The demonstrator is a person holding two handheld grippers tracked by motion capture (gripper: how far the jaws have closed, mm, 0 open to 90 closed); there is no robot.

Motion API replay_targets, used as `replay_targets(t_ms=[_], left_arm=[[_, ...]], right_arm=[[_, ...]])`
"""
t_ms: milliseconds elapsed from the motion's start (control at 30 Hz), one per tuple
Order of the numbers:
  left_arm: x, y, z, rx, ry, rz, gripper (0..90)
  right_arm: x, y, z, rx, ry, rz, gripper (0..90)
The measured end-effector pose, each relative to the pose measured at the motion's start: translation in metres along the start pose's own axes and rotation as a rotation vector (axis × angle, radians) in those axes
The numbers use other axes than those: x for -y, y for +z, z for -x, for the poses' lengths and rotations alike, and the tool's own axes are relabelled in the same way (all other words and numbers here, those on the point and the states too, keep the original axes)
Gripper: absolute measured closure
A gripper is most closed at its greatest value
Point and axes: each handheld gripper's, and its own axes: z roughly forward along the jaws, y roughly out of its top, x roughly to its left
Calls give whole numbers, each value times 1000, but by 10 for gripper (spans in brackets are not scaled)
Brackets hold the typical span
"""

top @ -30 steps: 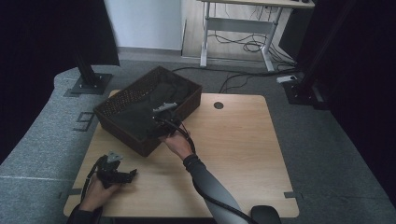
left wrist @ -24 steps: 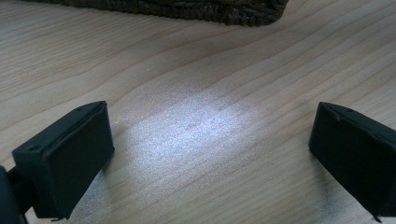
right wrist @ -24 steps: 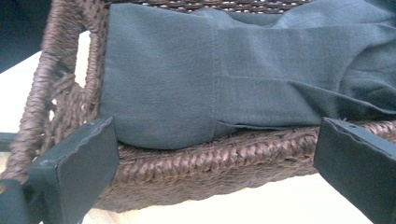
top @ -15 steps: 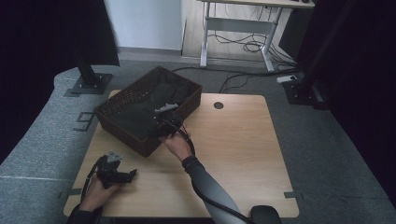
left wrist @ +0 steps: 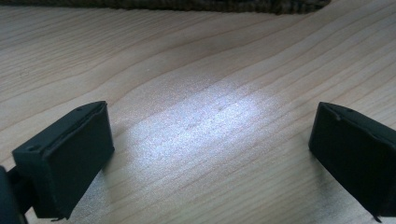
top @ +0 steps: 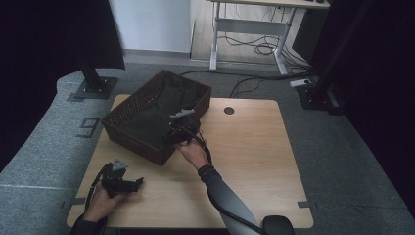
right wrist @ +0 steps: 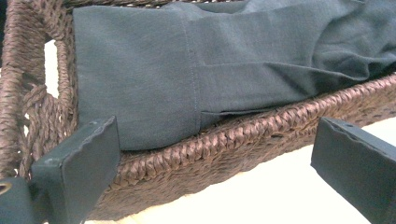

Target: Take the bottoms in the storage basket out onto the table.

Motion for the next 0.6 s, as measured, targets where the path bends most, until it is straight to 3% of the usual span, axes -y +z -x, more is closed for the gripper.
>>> replay_targets(t_ms=[333,600], left_arm=[[0,0,0,0,2,-1,0],[0,0,0,0,2,-1,0]], right_arm=[[5,-6,10,8,1,-11,55],[14,-12,26,23,19,-23,102]])
